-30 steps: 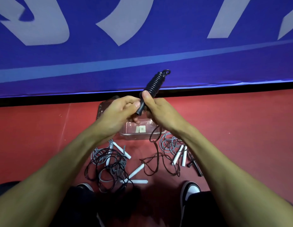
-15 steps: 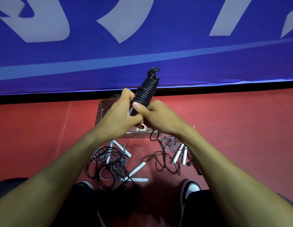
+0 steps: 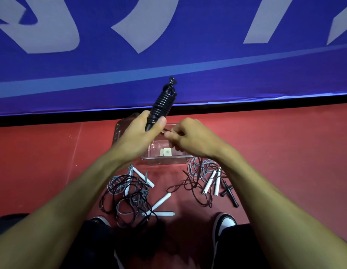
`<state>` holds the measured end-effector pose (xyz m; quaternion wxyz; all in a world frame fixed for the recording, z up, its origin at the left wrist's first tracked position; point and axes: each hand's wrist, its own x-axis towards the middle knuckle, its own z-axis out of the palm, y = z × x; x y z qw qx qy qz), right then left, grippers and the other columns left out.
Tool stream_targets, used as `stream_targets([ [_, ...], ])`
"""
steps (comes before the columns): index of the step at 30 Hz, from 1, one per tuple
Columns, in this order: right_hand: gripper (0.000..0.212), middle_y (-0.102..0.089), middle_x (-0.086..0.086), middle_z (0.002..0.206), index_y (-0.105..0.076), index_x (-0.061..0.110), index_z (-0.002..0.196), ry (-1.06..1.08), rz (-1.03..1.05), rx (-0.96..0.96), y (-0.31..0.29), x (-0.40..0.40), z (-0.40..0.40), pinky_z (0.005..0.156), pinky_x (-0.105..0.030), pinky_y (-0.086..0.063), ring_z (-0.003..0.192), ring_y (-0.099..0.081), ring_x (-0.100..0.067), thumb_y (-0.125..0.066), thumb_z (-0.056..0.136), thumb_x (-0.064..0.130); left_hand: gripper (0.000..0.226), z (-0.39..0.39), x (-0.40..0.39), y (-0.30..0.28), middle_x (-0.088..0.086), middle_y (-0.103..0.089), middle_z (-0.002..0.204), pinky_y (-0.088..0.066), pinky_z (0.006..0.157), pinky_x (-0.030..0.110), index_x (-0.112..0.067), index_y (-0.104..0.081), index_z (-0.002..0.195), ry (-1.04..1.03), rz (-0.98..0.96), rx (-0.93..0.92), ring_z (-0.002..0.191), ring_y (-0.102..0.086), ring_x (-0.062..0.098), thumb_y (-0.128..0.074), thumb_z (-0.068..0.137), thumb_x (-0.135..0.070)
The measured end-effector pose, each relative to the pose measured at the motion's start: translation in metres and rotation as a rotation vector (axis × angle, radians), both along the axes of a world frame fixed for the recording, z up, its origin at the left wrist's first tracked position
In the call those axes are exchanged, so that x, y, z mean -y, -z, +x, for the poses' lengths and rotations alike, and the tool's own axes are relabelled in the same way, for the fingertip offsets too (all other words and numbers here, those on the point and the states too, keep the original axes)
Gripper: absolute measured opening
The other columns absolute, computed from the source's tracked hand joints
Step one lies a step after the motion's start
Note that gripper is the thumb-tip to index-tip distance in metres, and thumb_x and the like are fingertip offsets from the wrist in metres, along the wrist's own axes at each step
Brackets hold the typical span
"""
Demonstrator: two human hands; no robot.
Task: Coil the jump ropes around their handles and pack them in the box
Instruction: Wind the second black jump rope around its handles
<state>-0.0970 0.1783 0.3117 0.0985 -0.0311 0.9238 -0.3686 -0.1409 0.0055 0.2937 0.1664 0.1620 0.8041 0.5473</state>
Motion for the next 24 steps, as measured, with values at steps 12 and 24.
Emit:
stream_targets([
  [12, 0.031, -0.055, 0.003, 0.056, -0.069, 0.013, 0.083, -0.004, -0.335, 0.111, 0.005, 0.017, 0.003, 0.057, -0.028, -0.039, 0.049, -0.048, -0.01, -0.041, 0.095, 0.013, 0.011, -0.002, 0.009, -0.008, 0.006, -0.069, 0.071, -0.05, 0.078, 0.043, -0.017, -0.059, 0.103, 0.04, 0.064, 0.03, 0.067, -0.065, 0.014, -0.063, 0.096, -0.024],
  [24, 0.035, -0.072, -0.004, 0.067, -0.071, 0.004, 0.078, -0.093, 0.054, 0.112, 0.003, 0.007, 0.002, 0.055, -0.023, -0.043, 0.06, -0.059, -0.01, -0.059, 0.098, 0.031, 0.048, 0.003, 0.008, -0.01, 0.009, -0.072, 0.09, -0.057, 0.067, 0.042, -0.013, -0.034, 0.101, 0.072, -0.184, -0.07, 0.069, -0.066, 0.015, -0.077, 0.08, -0.01],
])
